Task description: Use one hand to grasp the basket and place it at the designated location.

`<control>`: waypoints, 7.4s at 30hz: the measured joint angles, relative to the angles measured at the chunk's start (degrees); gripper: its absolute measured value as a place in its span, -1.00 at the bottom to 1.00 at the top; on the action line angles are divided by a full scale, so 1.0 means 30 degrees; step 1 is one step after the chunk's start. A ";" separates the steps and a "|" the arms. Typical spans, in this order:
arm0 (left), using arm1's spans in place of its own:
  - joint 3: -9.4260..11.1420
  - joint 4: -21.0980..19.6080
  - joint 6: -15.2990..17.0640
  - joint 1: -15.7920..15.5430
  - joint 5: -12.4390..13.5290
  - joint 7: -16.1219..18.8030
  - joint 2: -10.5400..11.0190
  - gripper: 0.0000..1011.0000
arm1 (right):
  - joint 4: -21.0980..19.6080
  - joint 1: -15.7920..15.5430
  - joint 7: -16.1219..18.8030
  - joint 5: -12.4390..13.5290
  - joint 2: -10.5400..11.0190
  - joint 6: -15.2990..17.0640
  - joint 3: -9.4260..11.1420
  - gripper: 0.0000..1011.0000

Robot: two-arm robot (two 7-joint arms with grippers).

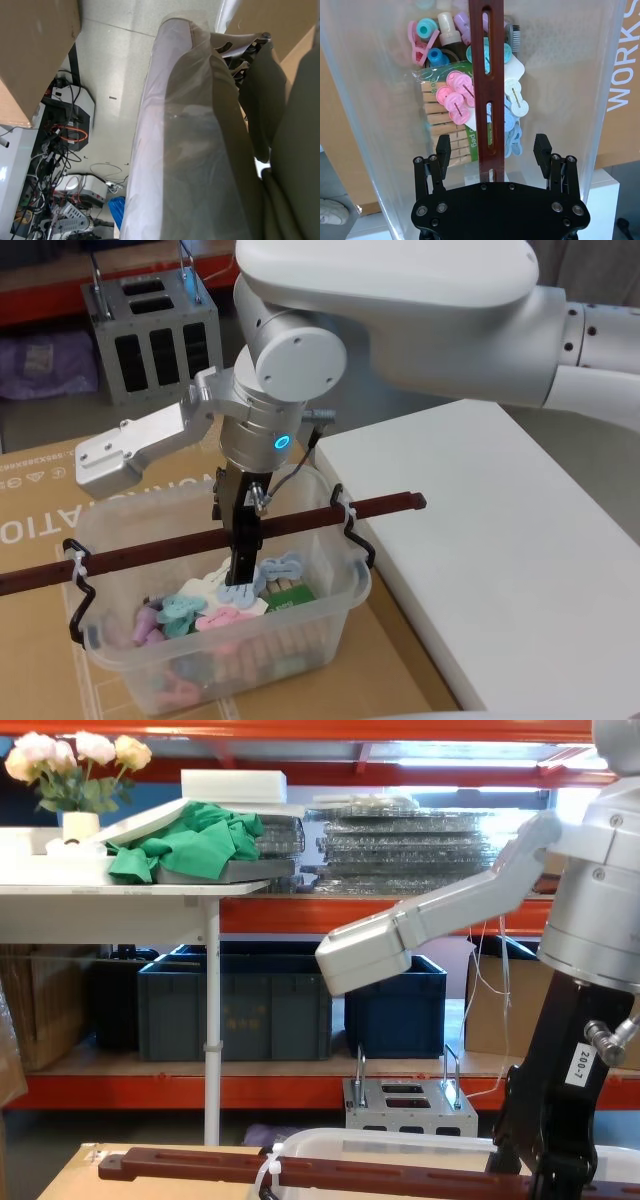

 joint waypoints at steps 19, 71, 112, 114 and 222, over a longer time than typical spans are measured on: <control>0.0000 0.0000 0.0000 -0.0001 0.0000 0.0000 0.0000 -1.00 | 0.1699 -0.0235 0.0196 -0.0385 -0.1001 0.0202 -0.0686 0.98; 0.0001 -0.0001 0.0000 0.0000 0.0000 0.0000 0.0000 -1.00 | 0.0970 -0.0337 0.0009 -0.0239 -0.0389 0.0910 -0.0179 0.98; 0.0000 -0.0001 -0.0001 -0.0002 0.0000 0.0000 0.0001 -1.00 | 0.1097 -0.0412 -0.0161 -0.0029 -0.0483 0.0782 0.0167 0.61; 0.0000 0.0000 0.0000 -0.0001 0.0000 0.0000 0.0001 -1.00 | 0.1096 -0.0409 -0.0161 -0.0032 -0.0478 0.0783 0.0164 0.50; 0.0000 0.0000 0.0000 -0.0001 0.0000 0.0000 0.0001 -1.00 | 0.1304 0.0532 0.2481 0.1552 0.2107 0.5547 0.2493 -0.84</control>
